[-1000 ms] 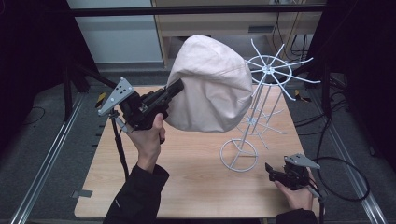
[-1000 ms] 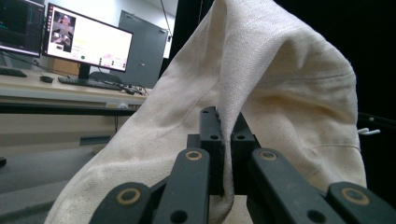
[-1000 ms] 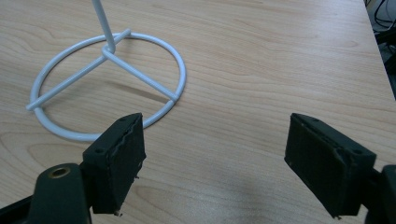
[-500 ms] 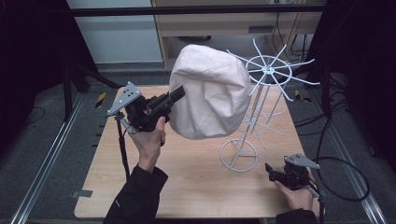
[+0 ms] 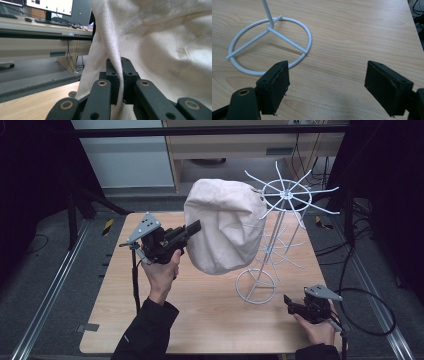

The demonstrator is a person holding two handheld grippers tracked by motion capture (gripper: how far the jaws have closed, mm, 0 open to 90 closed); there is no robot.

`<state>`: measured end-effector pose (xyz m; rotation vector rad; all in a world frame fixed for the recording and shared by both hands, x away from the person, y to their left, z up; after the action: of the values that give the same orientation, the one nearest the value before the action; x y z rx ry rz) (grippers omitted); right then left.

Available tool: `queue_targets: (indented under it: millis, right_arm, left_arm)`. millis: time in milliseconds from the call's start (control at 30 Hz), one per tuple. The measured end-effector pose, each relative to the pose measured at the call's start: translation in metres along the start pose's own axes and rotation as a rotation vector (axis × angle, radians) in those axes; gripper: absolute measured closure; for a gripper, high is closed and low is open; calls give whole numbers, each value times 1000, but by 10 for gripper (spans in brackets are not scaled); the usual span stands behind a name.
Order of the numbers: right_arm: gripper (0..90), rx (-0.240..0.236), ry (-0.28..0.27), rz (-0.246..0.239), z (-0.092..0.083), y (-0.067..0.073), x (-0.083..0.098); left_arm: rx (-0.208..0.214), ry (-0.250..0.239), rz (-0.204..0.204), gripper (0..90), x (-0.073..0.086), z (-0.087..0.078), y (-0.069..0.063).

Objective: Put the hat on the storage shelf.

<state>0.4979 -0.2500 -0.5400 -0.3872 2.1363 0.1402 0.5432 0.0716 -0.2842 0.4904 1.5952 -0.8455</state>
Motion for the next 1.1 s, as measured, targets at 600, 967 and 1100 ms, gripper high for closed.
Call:
queue_targets:
  millis: [600,967,1100]
  right_arm:
    - [199,0,0,-3,0,0,0]
    - [198,0,0,-5,0,0,0]
    - [198,-2,1,-2,0,1,0]
  left_arm:
    - [-12,85,39,854,27,16,0]
    - [-4,135,64,848,41,23,-4]
    - [1,145,61,835,45,25,-5]
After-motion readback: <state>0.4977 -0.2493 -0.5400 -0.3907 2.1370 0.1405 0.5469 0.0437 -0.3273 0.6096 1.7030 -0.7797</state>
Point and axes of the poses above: each handheld gripper's, and its own axes: z roughly forward along the jaws, x roughly out of its underside, y roughly to its left, the point moved 10 cm from there along z, roughly forward along the jaws, and after that the axes turned 3 degrees about -z, right-handed, at the moved point
